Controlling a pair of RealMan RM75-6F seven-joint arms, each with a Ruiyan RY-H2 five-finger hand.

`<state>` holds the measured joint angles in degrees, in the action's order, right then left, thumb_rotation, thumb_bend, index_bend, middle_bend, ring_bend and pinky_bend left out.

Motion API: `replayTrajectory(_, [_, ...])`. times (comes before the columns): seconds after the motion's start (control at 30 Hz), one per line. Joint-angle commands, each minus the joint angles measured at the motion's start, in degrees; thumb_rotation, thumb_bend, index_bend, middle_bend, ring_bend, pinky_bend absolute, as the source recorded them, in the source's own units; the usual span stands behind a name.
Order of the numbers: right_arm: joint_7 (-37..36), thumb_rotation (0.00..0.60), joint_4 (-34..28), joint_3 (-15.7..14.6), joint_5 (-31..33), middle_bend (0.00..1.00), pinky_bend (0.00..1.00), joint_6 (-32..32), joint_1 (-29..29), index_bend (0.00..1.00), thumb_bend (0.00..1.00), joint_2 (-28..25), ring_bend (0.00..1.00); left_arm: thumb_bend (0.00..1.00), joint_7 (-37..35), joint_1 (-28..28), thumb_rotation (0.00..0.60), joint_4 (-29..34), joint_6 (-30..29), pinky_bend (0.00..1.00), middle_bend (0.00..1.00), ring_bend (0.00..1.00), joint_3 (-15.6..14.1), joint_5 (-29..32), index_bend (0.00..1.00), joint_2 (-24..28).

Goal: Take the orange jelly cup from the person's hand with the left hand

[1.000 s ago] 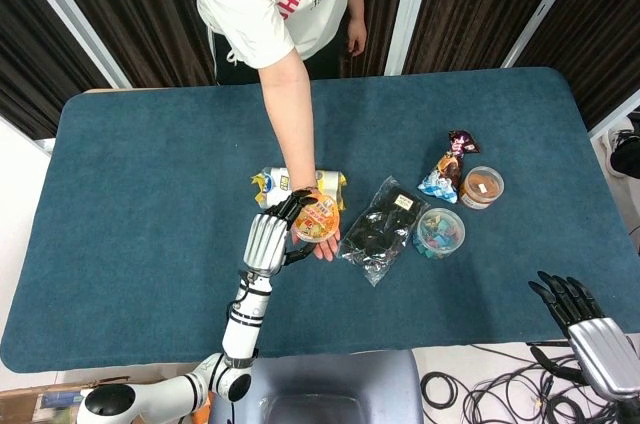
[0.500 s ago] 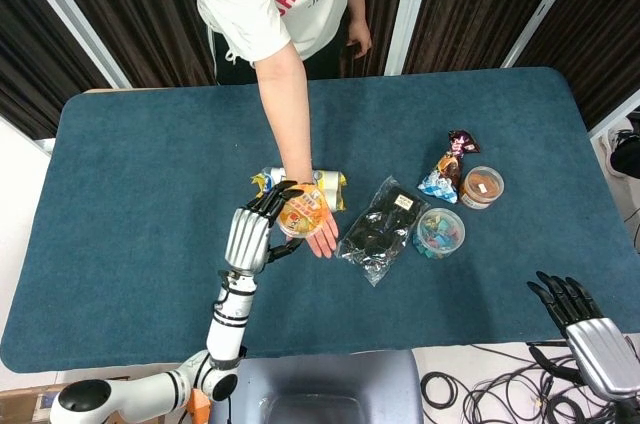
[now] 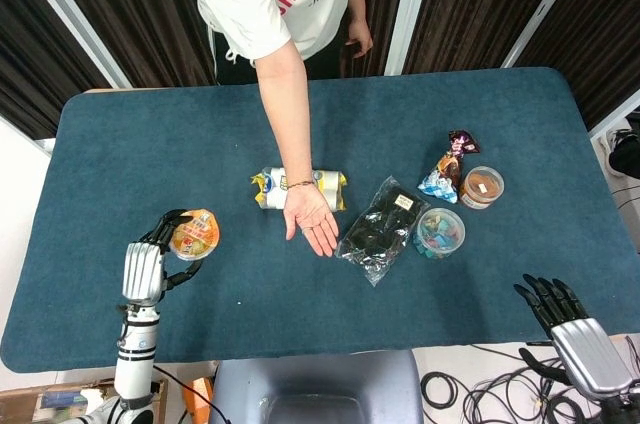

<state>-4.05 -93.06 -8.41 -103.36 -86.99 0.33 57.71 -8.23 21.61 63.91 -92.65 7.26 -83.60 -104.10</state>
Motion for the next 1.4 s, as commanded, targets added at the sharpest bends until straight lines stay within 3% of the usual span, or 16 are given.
replayTrajectory(0.03, [0.43,0.600,-0.20,0.00,0.06,0.00,0.00,0.28,0.09,0.00,0.21,0.10,0.00,0.31,-9.18,-3.78,0.600,-13.19,4.97,0.60,0.51,0.48,-3.30,2.95,0.51,-5.75])
replayTrajectory(0.17, [0.89,0.600,-0.34,0.08,0.36,0.00,0.00,0.33,0.01,0.00,0.21,0.22,0.00,0.31,-12.84,-4.33,0.600,-19.93,8.14,0.47,0.49,0.45,-4.82,2.35,0.50,-9.69])
replayTrajectory(0.3, [0.75,0.600,-0.32,0.12,0.55,0.00,0.00,0.09,-0.13,0.00,0.21,0.16,0.00,0.30,-14.19,-4.59,0.600,-25.29,9.86,0.26,0.36,0.32,-5.72,1.37,0.43,-12.65])
replayTrajectory(0.4, [0.49,0.600,-0.28,0.13,0.49,0.00,0.00,-0.13,-0.17,0.00,0.21,0.09,0.00,0.28,-13.01,-5.03,0.600,-27.17,9.66,0.09,0.19,0.13,-5.90,0.83,0.29,-13.52])
replayTrajectory(0.47, [0.51,0.600,-0.24,0.16,0.50,0.00,0.00,-0.14,-0.15,0.00,0.21,0.11,0.00,0.26,-12.19,-5.36,0.600,-26.77,9.00,0.03,0.06,0.01,-6.06,0.32,0.14,-13.38])
replayTrajectory(0.5, [0.58,0.600,-0.23,0.17,0.50,0.00,0.00,-0.08,-0.13,0.00,0.21,0.15,0.00,0.24,-12.34,-5.60,0.600,-25.82,8.37,0.02,0.02,0.00,-6.21,-0.15,0.09,-12.98])
replayTrajectory(0.6, [0.95,0.600,-0.33,0.18,0.53,0.00,0.00,0.17,-0.05,0.00,0.21,0.27,0.00,0.21,-11.69,-6.32,0.600,-22.21,6.95,0.01,0.00,0.00,-7.26,-1.66,0.01,-10.97])
replayTrajectory(0.8, [2.05,0.600,-0.69,0.25,0.83,0.00,0.00,0.63,-0.02,0.00,0.21,0.56,0.00,0.19,-4.33,-8.80,0.600,-5.94,-1.07,0.00,0.00,0.00,-10.33,-7.39,0.00,-1.06])
replayTrajectory(0.93, [2.56,0.600,-0.75,0.27,0.90,0.00,0.00,0.31,-0.28,0.00,0.21,0.64,0.00,0.20,5.27,-11.87,0.600,8.77,-4.77,0.00,0.00,0.00,-14.22,-10.28,0.00,12.45])
replayTrajectory(1.03, [3.23,0.600,-0.80,0.35,0.95,0.00,0.00,-0.03,-0.55,0.00,0.21,0.86,0.00,0.21,12.99,-14.87,0.600,22.69,-1.82,0.00,0.00,0.00,-18.60,-6.71,0.00,24.69])
replayTrajectory(1.1, [3.49,0.600,-0.91,0.37,0.93,0.00,0.00,-0.39,-0.77,0.00,0.21,0.98,0.00,0.21,15.19,-16.45,0.600,28.30,-1.44,0.00,0.00,0.00,-20.07,-4.76,0.00,29.34])
replayTrajectory(1.2, [3.92,0.600,-0.94,0.39,0.74,0.00,0.00,-0.85,-1.03,0.00,0.21,1.15,0.00,0.23,15.97,-18.29,0.600,30.26,-1.84,0.00,0.00,0.00,-21.06,-4.28,0.00,32.36])
replayTrajectory(1.4, [5.27,0.600,-1.10,0.48,1.30,0.00,0.00,0.10,-0.96,0.00,0.21,1.69,0.00,0.23,14.45,-19.69,0.600,26.93,-1.63,0.00,0.00,0.00,-19.78,-5.41,0.00,31.37])
